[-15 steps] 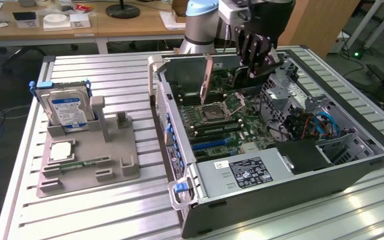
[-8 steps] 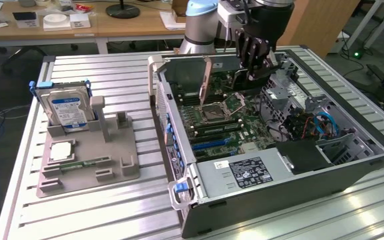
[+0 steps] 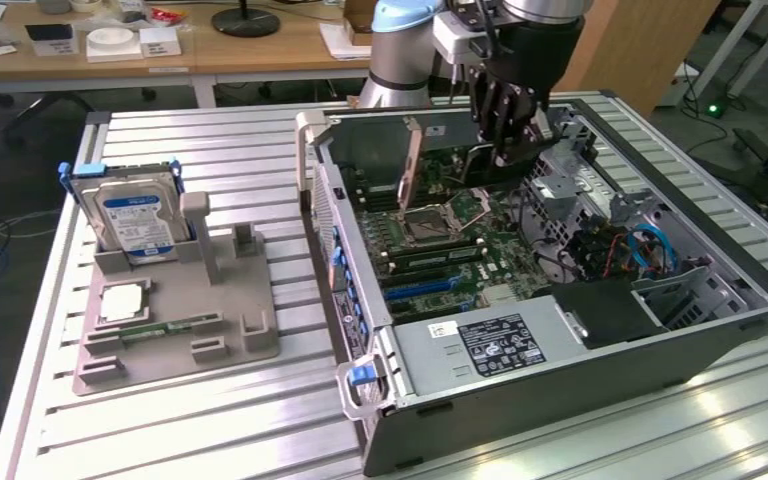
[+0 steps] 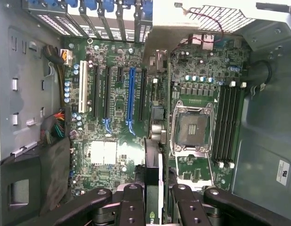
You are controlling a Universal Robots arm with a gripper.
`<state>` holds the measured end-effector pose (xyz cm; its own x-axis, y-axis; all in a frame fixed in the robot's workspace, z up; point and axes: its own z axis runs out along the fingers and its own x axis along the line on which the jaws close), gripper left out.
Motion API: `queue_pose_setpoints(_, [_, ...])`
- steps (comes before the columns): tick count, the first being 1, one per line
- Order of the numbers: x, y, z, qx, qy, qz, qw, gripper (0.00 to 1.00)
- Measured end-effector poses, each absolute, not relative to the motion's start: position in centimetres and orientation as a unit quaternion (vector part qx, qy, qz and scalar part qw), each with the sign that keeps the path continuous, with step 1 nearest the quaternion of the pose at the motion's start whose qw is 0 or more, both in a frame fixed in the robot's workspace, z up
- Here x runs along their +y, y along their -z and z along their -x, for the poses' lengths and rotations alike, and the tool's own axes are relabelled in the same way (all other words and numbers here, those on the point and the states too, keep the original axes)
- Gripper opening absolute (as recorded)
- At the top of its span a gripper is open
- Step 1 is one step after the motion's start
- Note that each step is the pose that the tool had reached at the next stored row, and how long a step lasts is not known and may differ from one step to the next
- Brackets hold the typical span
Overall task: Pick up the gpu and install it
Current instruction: 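Insert the gpu into the slot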
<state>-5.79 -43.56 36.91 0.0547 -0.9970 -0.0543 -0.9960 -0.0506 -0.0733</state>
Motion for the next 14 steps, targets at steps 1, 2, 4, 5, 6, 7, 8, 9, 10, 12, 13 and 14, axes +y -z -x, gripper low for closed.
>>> queue_pose_setpoints(1, [-43.6, -36.8, 5.8, 0.687, 0.006, 0.725, 0.045, 0.27])
queue_pose_setpoints(2, [-43.6, -36.7, 5.8, 0.687, 0.006, 0.725, 0.045, 0.27])
queue_pose_setpoints(4, [-43.6, -36.6, 5.8, 0.687, 0.006, 0.725, 0.045, 0.27])
queue_pose_setpoints(5, [-43.6, -36.5, 5.8, 0.687, 0.006, 0.725, 0.045, 0.27])
queue_pose_setpoints(6, [-43.6, -36.4, 5.8, 0.687, 0.006, 0.725, 0.045, 0.27])
queue_pose_setpoints(7, [-43.6, -36.3, 5.8, 0.687, 0.006, 0.725, 0.045, 0.27])
queue_pose_setpoints(8, [-43.6, -36.3, 5.8, 0.687, 0.006, 0.725, 0.045, 0.27])
queue_pose_setpoints(9, [-43.6, -36.2, 5.8, 0.687, 0.006, 0.725, 0.045, 0.27])
queue_pose_setpoints(10, [-43.6, -36.1, 5.8, 0.687, 0.006, 0.725, 0.045, 0.27])
queue_pose_setpoints(12, [-43.6, -35.9, 5.8, 0.687, 0.006, 0.725, 0.045, 0.27])
queue_pose_setpoints(13, [-43.6, -35.8, 5.8, 0.687, 0.006, 0.725, 0.045, 0.27])
queue_pose_setpoints(14, [-43.6, -35.7, 5.8, 0.687, 0.006, 0.725, 0.045, 0.27])
